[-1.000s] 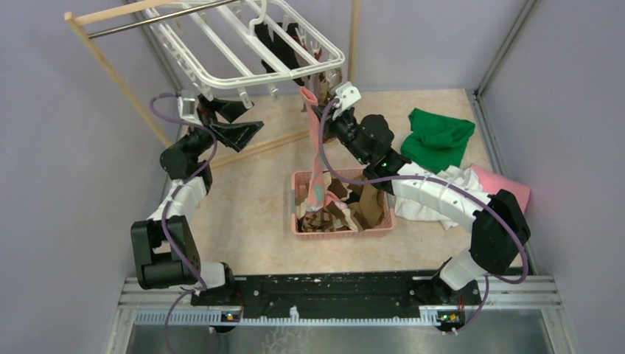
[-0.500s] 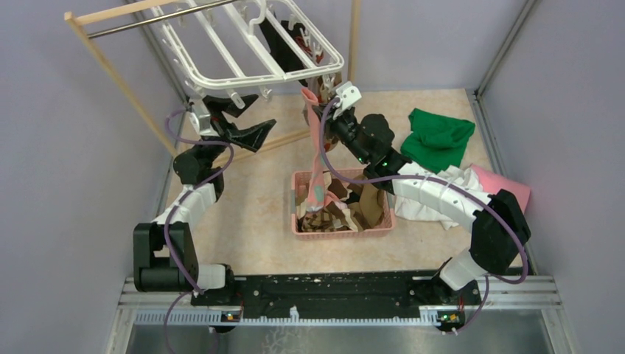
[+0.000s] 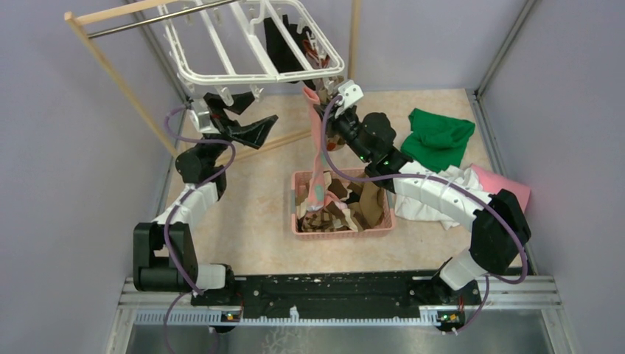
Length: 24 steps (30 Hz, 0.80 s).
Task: Clip the socks to the hanger
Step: Adjust the hanger at the center of the board.
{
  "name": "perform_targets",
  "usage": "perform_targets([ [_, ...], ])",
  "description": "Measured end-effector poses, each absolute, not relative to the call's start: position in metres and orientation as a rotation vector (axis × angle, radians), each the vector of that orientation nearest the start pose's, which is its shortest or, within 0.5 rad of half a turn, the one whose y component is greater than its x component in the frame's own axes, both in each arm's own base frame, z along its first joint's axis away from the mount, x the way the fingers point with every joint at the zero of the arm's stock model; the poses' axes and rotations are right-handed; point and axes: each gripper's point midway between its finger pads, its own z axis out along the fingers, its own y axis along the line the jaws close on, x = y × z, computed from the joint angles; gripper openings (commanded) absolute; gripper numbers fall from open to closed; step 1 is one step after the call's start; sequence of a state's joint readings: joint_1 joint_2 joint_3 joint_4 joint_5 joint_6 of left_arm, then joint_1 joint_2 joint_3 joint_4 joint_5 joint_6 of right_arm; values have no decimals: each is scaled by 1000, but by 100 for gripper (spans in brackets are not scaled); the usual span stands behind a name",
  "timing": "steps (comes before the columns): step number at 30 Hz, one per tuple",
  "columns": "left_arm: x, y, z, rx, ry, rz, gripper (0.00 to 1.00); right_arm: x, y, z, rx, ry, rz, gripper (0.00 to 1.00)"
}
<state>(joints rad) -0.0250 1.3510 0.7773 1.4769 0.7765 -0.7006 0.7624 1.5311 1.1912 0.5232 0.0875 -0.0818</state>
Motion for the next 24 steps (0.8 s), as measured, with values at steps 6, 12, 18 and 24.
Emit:
perform_targets([
  [6, 331, -156, 415, 512, 864, -944, 98, 383, 341, 357, -509, 1312, 514, 0],
  [12, 332, -154, 421, 500, 838, -906, 98, 383, 342, 357, -509, 1312, 518, 0],
  [18, 310, -145, 453, 521, 714, -780, 97, 383, 342, 357, -506, 1314, 524, 0],
  [24, 300, -141, 467, 531, 654, -720, 91, 384, 340, 356, -505, 1317, 521, 0],
])
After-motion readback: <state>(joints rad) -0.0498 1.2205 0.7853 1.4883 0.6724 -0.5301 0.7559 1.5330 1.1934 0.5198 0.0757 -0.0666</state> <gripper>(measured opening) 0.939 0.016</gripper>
